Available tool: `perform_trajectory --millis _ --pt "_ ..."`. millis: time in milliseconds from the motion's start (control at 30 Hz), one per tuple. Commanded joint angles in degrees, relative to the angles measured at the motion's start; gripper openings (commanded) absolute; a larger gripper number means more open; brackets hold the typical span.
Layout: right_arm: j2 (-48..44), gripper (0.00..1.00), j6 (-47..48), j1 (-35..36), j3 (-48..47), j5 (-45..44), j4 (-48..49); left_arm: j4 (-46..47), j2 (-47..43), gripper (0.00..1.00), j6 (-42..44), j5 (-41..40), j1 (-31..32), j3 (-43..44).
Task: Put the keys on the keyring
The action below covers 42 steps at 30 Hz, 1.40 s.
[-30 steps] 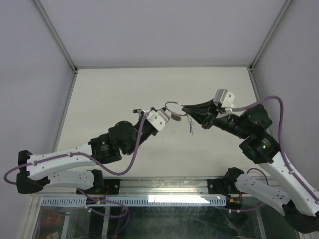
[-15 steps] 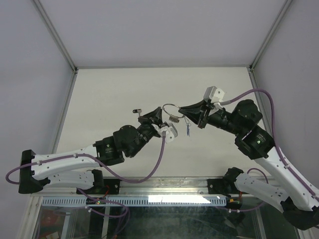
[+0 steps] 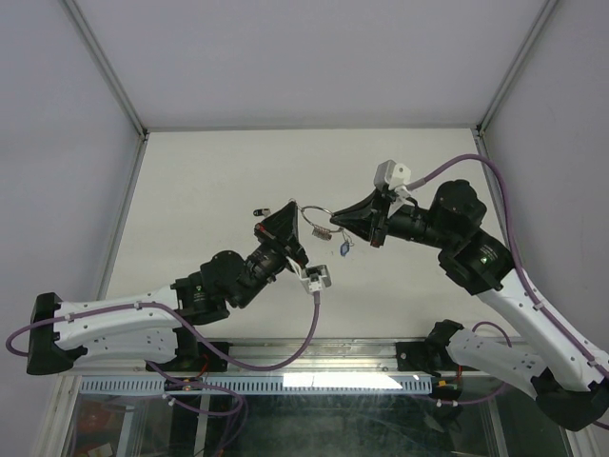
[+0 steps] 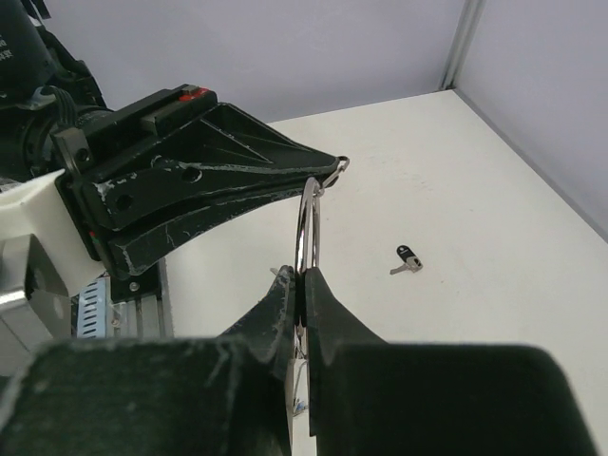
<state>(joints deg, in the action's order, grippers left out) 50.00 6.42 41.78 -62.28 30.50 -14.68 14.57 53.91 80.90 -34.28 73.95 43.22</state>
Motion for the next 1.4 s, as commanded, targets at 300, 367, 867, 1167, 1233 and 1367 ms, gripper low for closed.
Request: perform_trajectory --millis 300,367,867,1167,1233,1367 --pt "-2.5 0.21 -2.8 0.3 -2.3 5.7 2.8 4.4 -2.6 0.00 17.0 -1.3 0.6 0.0" --pt "-2.9 0.25 -3.3 0.2 -2.0 6.2 3.2 4.0 -2.6 0.00 18.1 -0.8 0.6 0.1" --pt "2.1 0.38 -15.6 0.2 -6.1 -2.2 2.6 2.9 -1.7 0.00 26.2 3.0 0.5 1.1" --pt "10.2 0.37 -26.3 -0.6 -10.2 1.5 2.8 2.3 -0.7 0.00 30.0 3.5 0.5 2.0" --pt "11.5 0.35 -27.8 -1.1 -10.6 3.1 3.5 2.2 -0.6 0.00 30.3 3.5 0.5 2.3" --pt "12.9 0.32 -30.3 -2.0 -10.6 4.5 5.2 2.2 -0.4 0.00 30.7 3.7 0.6 2.6"
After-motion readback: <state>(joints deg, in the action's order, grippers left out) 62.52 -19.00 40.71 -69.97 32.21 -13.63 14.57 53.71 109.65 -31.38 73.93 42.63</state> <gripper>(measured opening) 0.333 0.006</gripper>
